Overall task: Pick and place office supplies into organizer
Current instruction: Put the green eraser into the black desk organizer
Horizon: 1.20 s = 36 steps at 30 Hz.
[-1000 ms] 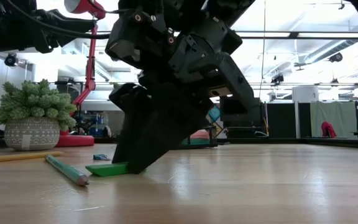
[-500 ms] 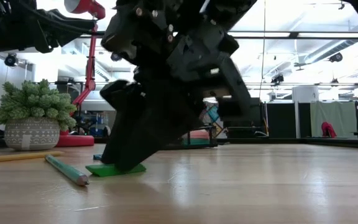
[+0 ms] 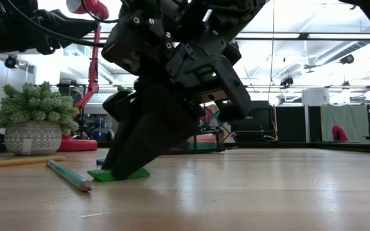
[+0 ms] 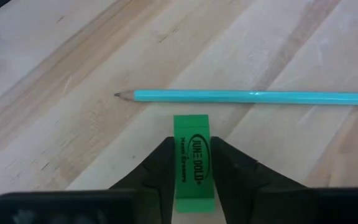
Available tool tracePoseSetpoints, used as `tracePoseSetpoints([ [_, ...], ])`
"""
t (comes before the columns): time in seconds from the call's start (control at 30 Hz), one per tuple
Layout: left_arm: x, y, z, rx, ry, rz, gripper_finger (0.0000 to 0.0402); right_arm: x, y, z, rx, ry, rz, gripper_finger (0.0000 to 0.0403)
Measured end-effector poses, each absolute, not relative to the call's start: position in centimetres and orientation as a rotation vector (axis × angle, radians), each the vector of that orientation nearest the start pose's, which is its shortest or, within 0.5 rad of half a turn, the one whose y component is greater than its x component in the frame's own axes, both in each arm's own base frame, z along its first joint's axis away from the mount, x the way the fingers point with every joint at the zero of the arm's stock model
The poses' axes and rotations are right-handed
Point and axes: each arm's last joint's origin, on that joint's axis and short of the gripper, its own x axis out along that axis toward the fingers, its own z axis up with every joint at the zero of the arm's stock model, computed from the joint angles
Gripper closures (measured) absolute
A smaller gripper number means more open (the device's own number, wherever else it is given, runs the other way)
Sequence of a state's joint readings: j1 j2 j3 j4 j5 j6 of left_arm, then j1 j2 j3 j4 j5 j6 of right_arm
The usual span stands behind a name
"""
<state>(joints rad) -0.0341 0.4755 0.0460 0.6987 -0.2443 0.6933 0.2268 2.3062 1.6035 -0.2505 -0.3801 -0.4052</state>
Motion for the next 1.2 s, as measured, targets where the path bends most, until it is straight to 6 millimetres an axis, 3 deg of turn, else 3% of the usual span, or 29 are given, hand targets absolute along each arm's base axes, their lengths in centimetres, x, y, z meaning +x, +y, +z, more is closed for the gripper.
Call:
tracePoseSetpoints([
  [0.27,12.6,0.3,20.2,0.649,-0.183,0.292,0.0306,46.2,11.8,11.1,-0.272,0.849,0.748,0.0342],
  [0.57,12.6,0.3,20.2,0.649,-0.183,0.292,0.0306,45.8,11.7,11.9,-0.243,0.892,0.741,0.0346],
  [1.0,12.6,0.3,20.2,0.649,-0.183,0.292,0.0306,45.2,10.3,15.5,-0.257,0.873,0.700,0.0346],
  [1.2,12.6,0.3,20.2,0.649,-0.183,0.292,0.0306,45.3,8.3,16.8,-0.402,0.859,0.622,0.0346],
])
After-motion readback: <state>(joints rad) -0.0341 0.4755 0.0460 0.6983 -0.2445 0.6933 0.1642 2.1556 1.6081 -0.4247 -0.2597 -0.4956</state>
